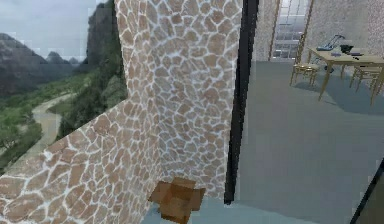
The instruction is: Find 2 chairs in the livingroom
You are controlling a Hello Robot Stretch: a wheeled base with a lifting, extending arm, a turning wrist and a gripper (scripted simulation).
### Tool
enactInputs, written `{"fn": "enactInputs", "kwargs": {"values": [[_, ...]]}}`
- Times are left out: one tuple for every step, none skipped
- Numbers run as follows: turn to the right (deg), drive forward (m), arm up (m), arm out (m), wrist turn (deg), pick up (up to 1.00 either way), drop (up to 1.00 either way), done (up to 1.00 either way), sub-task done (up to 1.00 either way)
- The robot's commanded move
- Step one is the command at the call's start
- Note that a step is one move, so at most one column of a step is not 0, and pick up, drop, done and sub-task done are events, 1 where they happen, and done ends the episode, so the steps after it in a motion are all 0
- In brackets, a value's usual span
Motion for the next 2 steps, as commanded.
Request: {"fn": "enactInputs", "kwargs": {"values": [[15.0,0.0,0.0,0.0,0.0,0.0,0.0,0.0,0.0],[0.0,0.05,0.0,0.0,0.0,0.0,0.0,0.0,0.0]]}}
